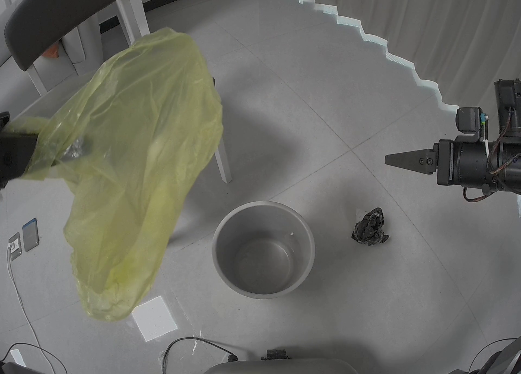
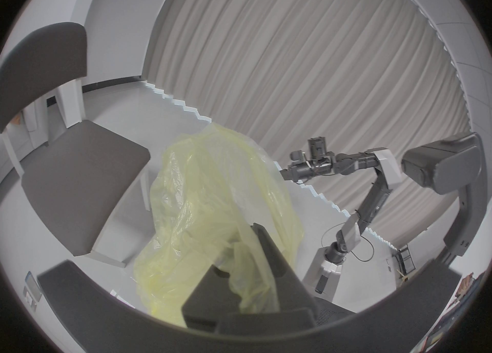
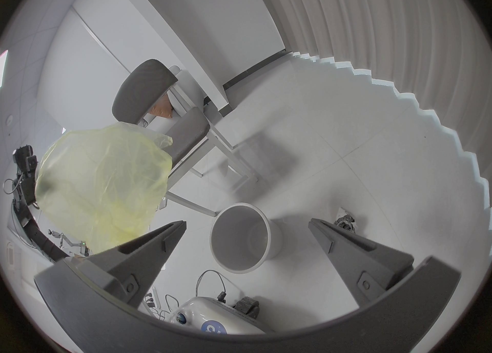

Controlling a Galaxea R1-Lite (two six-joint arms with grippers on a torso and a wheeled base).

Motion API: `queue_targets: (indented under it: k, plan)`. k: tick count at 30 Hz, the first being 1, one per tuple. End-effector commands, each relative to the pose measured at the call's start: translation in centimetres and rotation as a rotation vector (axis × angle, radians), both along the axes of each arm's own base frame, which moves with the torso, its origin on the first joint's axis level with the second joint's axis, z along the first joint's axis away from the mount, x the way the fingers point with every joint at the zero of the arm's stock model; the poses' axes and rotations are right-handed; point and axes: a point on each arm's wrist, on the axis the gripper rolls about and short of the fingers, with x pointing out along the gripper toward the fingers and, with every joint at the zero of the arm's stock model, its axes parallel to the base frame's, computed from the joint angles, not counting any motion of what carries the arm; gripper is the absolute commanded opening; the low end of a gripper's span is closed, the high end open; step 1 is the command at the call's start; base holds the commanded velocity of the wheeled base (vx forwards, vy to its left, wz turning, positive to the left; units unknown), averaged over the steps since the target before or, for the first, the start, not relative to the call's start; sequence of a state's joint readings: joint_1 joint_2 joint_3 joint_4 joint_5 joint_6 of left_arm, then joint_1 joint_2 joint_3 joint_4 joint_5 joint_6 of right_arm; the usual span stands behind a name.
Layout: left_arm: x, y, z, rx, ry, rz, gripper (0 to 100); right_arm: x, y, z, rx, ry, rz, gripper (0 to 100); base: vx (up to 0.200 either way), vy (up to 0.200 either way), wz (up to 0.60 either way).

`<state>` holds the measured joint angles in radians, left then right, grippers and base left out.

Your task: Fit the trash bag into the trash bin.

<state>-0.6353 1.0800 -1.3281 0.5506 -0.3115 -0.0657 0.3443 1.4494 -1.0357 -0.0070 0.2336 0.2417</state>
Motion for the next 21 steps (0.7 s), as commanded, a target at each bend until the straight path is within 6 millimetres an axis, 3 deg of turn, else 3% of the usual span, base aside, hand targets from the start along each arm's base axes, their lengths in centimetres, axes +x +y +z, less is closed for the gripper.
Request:
queue_targets:
  k: [1,4,8,13,21]
  plan:
    - [-0.5,-0.1,0.0,-0.009,0.001,-0.057,0,0.8,0.2,0.4,0.022,0.007,-0.011,100,0.0,0.0,0.0]
    - [-0.6,-0.2,-0.1,-0.012,0.005,-0.081,0,1.4,0.4,0.7,0.045,0.023,-0.023,100,0.0,0.0,0.0]
    - [-0.9,-0.6,-0.1,-0.013,0.013,-0.138,0,3.5,1.3,2.9,0.123,0.12,-0.063,100,0.0,0.0,0.0]
    - [-1.4,-1.0,0.0,-0.041,0.047,-0.189,0,4.7,2.2,4.6,0.159,0.209,-0.086,100,0.0,0.0,0.0]
    - [-2.0,-1.2,0.1,-0.063,0.068,-0.235,0,6.0,4.6,5.2,0.219,0.326,-0.079,100,0.0,0.0,0.0]
